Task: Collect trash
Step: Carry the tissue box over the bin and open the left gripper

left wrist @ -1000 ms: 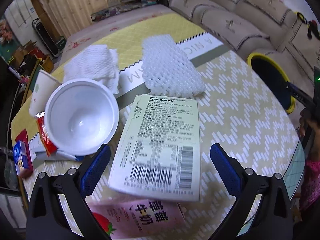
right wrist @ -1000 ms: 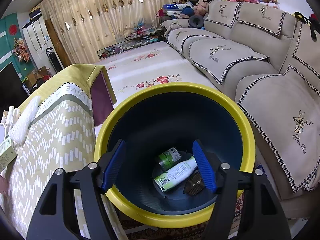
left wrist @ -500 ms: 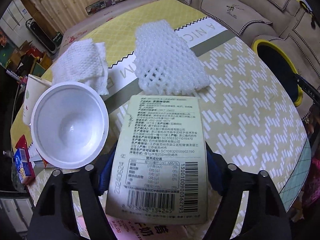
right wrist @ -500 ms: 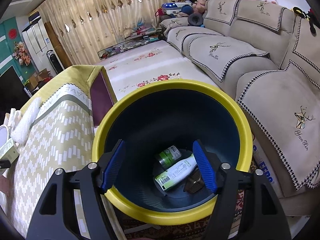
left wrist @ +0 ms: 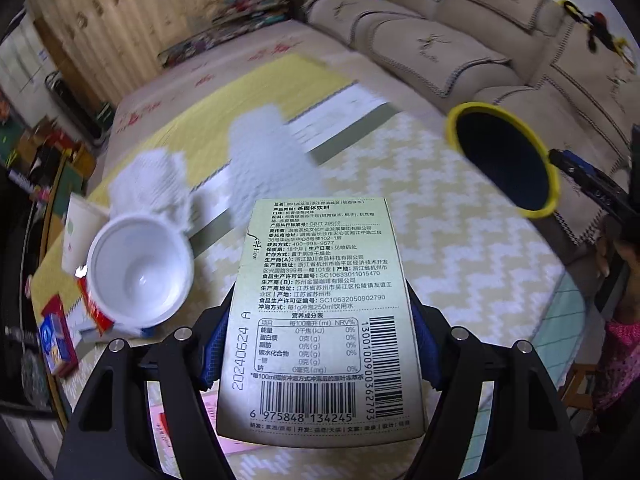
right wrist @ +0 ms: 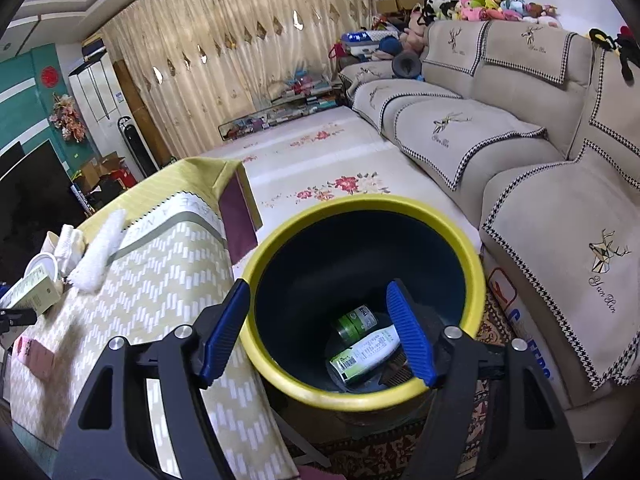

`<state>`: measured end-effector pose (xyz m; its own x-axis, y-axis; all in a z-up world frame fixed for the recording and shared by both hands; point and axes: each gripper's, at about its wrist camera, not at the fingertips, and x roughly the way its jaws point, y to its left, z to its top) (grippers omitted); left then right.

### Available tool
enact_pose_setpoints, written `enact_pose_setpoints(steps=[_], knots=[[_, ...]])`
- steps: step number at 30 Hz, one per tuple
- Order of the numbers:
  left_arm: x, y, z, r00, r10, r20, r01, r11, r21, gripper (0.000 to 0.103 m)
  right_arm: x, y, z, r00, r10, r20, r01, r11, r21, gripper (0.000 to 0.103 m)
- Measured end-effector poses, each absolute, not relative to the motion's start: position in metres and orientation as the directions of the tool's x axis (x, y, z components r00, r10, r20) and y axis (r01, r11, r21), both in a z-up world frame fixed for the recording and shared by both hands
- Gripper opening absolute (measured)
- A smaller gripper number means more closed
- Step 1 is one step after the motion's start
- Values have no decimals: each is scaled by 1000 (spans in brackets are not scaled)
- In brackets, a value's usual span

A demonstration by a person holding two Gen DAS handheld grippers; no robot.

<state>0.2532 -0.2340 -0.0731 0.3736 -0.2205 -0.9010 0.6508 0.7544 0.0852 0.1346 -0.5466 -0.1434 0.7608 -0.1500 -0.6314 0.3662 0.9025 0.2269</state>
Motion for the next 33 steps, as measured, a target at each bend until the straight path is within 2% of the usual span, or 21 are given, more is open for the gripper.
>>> enact_pose_setpoints(steps=[13, 25, 33], knots=[[217, -384, -67, 292, -341, -893, 828, 557, 58, 73, 64, -586, -140, 726, -303, -618, 497, 851, 167, 71], [215, -522, -113, 224, -328, -918, 888, 456, 54, 73, 34, -623, -155, 694, -337, -636, 557, 811, 179, 73], [228, -561, -144, 207, -307, -929, 884, 466, 43, 73, 29, -632, -162, 688, -332, -646, 566, 802, 190, 74]])
